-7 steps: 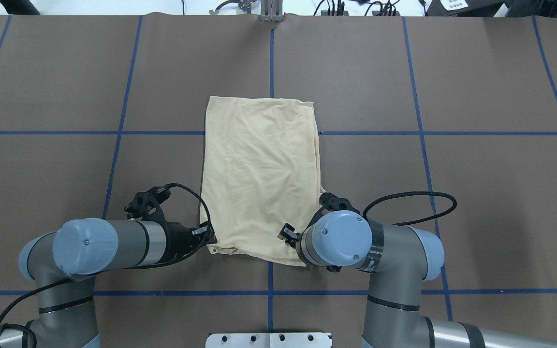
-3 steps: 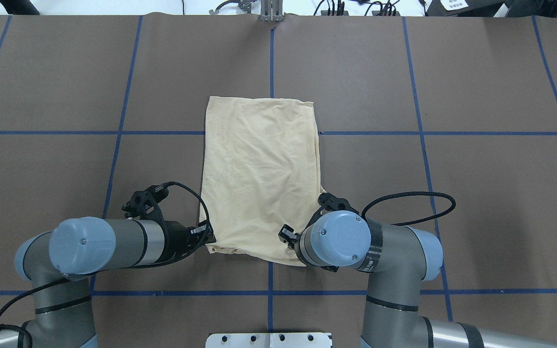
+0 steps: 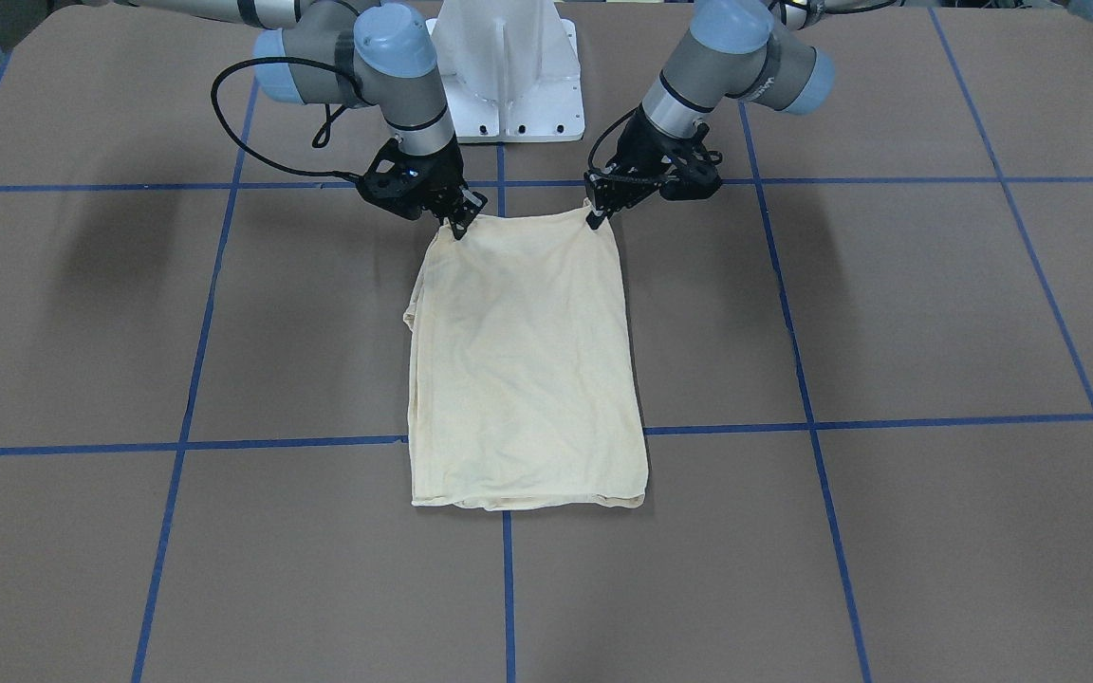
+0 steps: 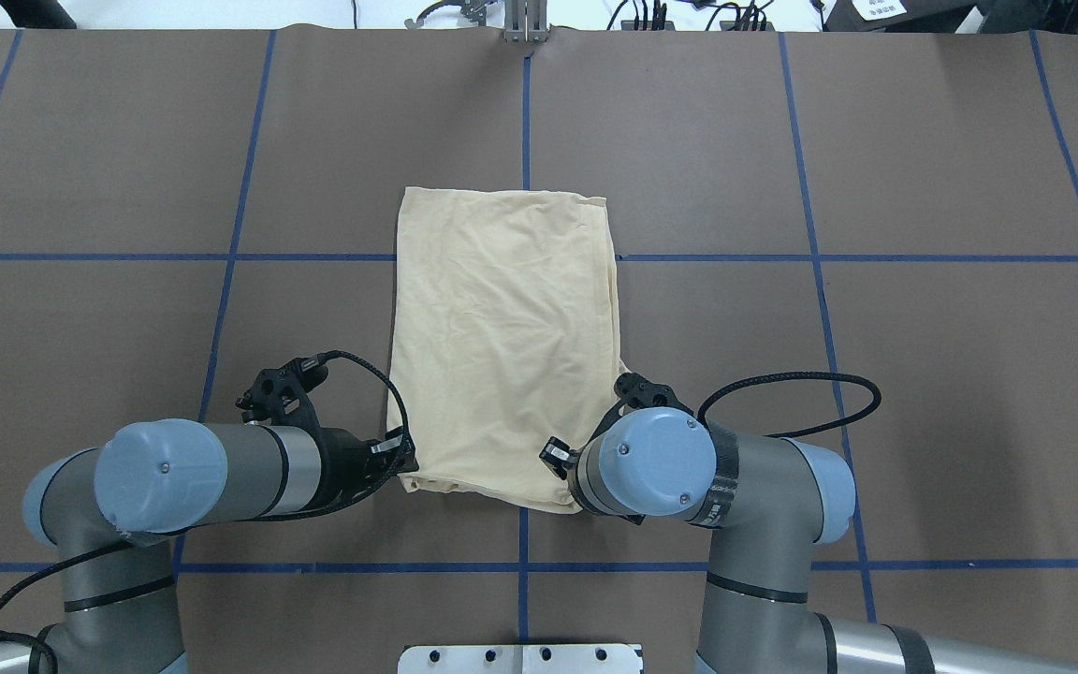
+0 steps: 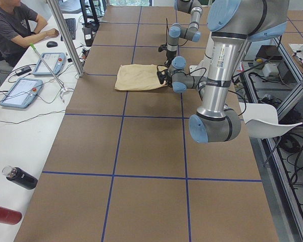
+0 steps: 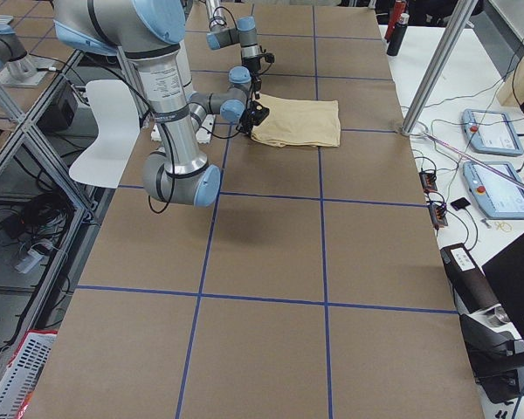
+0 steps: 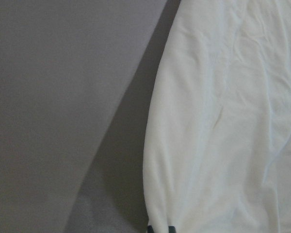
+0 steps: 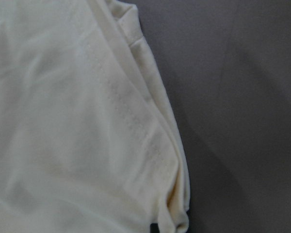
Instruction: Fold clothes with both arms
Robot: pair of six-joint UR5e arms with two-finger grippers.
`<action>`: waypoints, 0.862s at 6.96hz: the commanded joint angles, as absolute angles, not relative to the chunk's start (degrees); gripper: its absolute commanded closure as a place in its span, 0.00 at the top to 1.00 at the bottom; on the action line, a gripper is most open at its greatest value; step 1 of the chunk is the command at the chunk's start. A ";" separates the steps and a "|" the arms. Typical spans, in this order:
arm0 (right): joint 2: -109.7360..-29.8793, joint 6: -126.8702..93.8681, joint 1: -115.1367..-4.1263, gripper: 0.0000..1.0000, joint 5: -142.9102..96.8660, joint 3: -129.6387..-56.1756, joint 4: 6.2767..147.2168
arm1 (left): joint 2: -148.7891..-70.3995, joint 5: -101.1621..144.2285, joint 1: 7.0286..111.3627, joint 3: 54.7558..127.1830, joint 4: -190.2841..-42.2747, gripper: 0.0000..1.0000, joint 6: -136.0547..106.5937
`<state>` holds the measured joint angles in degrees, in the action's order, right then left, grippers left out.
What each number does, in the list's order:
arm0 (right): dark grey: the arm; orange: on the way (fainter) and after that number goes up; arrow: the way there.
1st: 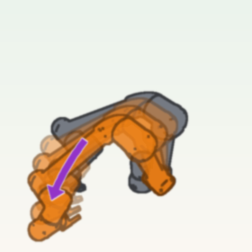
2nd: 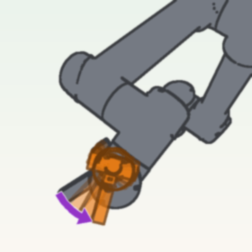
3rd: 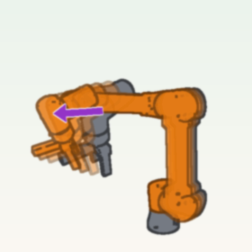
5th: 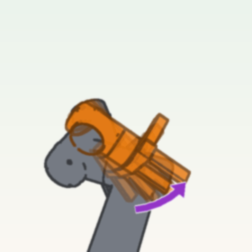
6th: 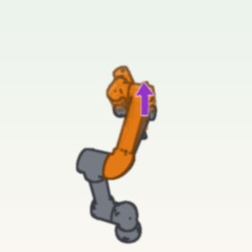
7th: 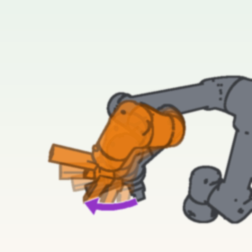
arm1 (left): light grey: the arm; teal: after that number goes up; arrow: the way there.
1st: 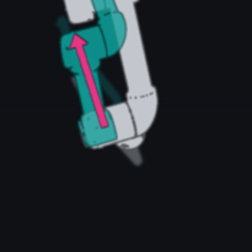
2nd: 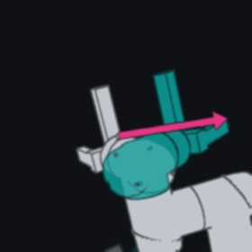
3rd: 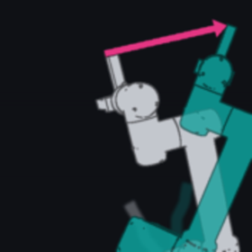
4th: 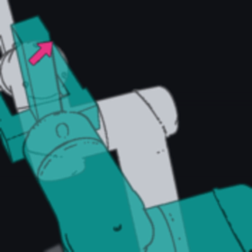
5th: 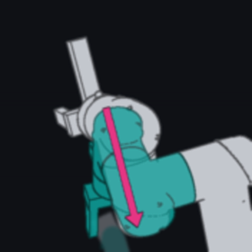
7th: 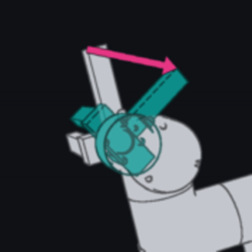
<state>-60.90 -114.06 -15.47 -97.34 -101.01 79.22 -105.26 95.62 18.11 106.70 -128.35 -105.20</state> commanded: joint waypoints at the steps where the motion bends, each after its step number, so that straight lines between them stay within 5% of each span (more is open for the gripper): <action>1: -60.82 -114.43 -15.47 0.00 -97.38 -101.16 79.10 | -105.38 95.62 18.02 106.79 -128.15 0.00 -105.21; 6: -65.91 -113.99 -16.35 0.00 -100.36 -110.12 78.49 | -105.56 95.63 17.32 107.05 -128.23 0.00 -105.21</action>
<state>-64.80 -114.03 -16.26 -99.40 -108.47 78.51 -105.59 95.65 17.64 106.91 -128.23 -105.21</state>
